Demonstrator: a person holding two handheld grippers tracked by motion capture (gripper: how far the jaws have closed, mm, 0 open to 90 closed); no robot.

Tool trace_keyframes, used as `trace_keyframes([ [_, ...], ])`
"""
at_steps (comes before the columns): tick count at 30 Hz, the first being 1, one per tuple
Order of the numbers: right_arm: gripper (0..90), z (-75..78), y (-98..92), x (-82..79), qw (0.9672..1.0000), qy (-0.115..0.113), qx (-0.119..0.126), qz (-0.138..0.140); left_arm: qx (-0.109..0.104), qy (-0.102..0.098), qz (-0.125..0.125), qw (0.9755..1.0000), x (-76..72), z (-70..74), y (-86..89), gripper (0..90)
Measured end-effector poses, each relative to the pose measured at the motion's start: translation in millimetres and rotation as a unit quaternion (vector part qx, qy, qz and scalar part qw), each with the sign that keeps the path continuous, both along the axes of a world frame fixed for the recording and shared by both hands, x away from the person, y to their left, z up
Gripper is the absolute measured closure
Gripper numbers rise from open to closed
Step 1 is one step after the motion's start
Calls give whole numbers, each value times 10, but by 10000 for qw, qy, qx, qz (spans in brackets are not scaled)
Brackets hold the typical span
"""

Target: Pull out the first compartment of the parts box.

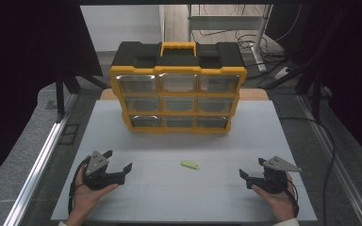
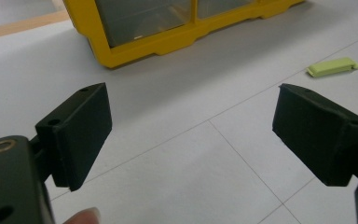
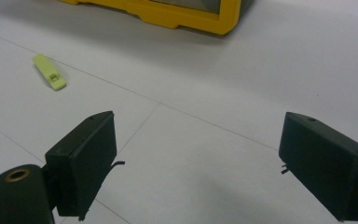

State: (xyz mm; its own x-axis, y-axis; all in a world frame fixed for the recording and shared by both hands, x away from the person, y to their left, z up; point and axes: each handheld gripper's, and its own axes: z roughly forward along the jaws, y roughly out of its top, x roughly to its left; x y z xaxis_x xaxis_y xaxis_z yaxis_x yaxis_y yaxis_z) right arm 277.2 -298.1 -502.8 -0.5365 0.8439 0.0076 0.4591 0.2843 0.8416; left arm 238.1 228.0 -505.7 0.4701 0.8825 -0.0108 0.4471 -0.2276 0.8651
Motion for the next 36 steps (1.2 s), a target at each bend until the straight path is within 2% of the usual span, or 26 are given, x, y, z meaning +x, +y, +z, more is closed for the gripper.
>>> trace_keyframes([
  [16, 124, -55, -70, 38, 9995, 239, 190, -52, 127, -93, 47, 9999, 29, 0, -27, 112],
  [21, 125, -46, -45, 21, 9996, 225, 131, -79, 238, -149, -34, 9996, 8, -11, -55, 104],
  [26, 126, -33, -26, 10, 9997, 187, 128, -83, 201, -197, -59, 9996, 2, 6, -75, 104],
  [36, 128, -42, -33, 34, 9996, 224, 114, -122, 280, -287, -69, 9992, 5, 15, -83, 103],
])
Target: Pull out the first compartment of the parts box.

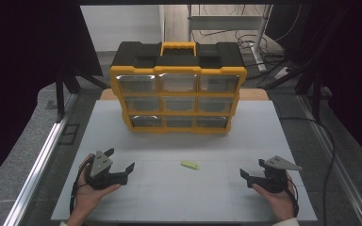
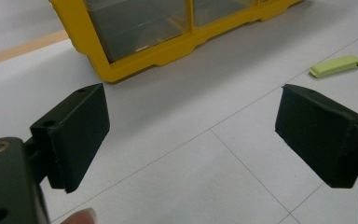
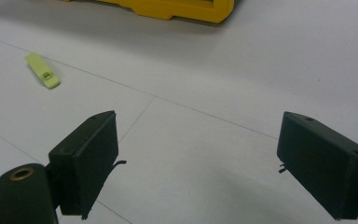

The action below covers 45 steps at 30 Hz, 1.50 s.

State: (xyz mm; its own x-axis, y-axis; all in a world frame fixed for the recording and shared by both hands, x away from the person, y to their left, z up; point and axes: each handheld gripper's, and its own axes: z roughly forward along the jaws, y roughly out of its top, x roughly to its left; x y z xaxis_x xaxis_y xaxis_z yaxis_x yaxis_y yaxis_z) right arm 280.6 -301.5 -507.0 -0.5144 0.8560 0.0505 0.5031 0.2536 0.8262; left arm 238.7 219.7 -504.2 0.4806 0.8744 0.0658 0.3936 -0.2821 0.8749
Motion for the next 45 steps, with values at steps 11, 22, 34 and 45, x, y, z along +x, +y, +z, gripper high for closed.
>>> trace_keyframes([
  [11, 128, 9, 19, -14, 10000, -31, -37, 42, 226, -274, 57, 9994, -21, 18, 21, 96],
  [22, 129, 3, 16, -11, 10000, -7, -19, 36, 540, -752, 30, 9957, -49, 68, 49, 86],
  [34, 130, -6, 9, -3, 10000, 34, -9, 3, 1032, -1007, -170, 9894, -72, 53, 16, 75],
  [45, 131, -6, 14, -5, 10000, 8, 12, 52, 1217, -1075, -198, 9865, -71, 44, -21, 77],
])
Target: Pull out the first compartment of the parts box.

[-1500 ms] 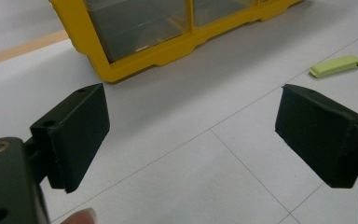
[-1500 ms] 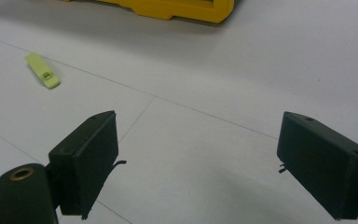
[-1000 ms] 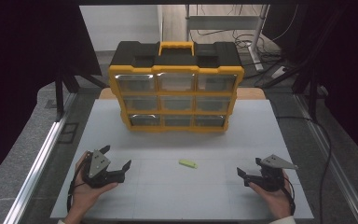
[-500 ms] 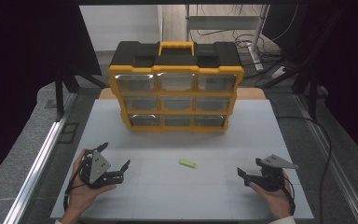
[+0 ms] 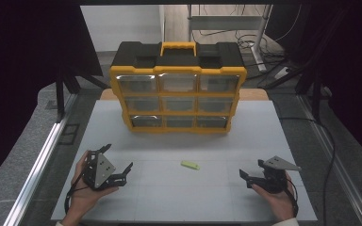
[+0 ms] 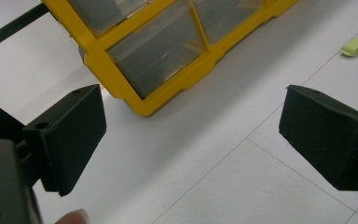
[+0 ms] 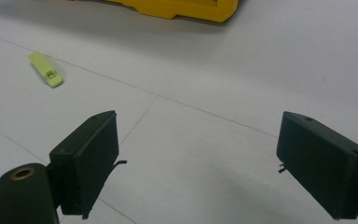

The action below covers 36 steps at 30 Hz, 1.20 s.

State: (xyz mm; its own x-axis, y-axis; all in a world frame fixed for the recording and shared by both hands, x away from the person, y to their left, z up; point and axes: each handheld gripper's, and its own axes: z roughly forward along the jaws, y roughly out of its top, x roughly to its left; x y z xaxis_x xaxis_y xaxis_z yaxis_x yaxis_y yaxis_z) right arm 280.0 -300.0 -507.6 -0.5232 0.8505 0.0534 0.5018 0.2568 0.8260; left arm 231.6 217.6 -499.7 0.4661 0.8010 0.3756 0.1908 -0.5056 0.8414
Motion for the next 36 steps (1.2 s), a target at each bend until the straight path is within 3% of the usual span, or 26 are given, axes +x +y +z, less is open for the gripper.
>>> trace_keyframes([
  [15, 130, 4, 4, -4, 10000, -20, 3, 24, 487, -187, -8, 9986, -3, 42, -91, 85],
  [24, 130, 0, 10, 1, 10000, -22, -44, -14, 926, -367, -74, 9950, -8, 69, -173, 83],
  [29, 130, 7, 0, -11, 10000, -62, -61, -34, 923, -427, -89, 9948, -9, 113, -187, 83],
  [36, 130, 3, -13, -1, 10000, -43, -19, -4, 1074, -403, -99, 9933, 38, 91, -221, 84],
])
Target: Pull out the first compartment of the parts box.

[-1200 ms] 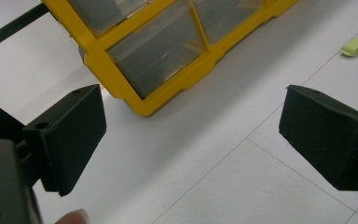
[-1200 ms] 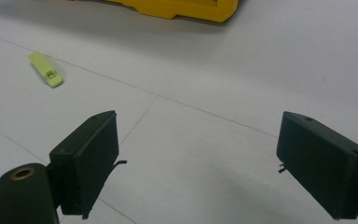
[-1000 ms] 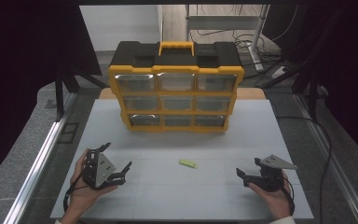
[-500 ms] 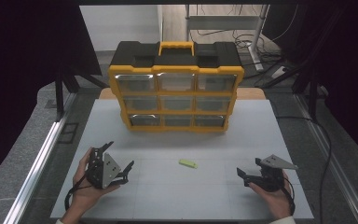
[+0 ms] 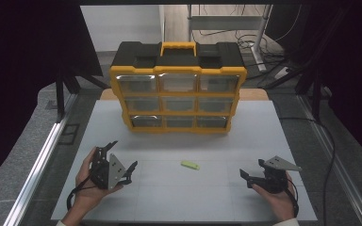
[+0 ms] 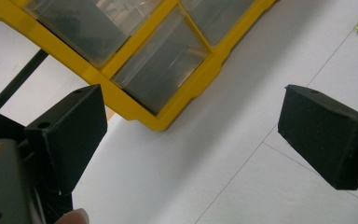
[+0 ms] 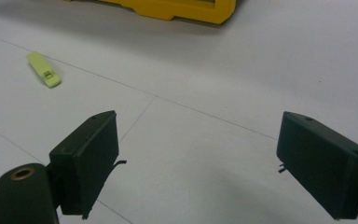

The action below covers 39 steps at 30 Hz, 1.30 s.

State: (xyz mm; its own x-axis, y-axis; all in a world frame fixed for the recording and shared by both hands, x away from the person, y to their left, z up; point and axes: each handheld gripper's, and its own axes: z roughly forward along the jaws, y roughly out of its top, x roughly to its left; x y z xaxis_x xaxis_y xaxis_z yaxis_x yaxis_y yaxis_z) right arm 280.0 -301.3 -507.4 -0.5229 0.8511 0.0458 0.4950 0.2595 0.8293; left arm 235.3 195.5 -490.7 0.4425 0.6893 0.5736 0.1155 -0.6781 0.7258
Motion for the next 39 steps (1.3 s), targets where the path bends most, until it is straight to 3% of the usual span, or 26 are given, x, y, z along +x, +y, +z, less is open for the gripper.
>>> trace_keyframes([
  [19, 130, -4, -10, -1, 10000, 6, -8, -27, 405, -75, -46, 9991, 102, 29, -128, 86],
  [39, 131, -10, -11, 0, 10000, 33, -11, -59, 397, -173, -39, 9991, 174, 113, -153, 86],
])
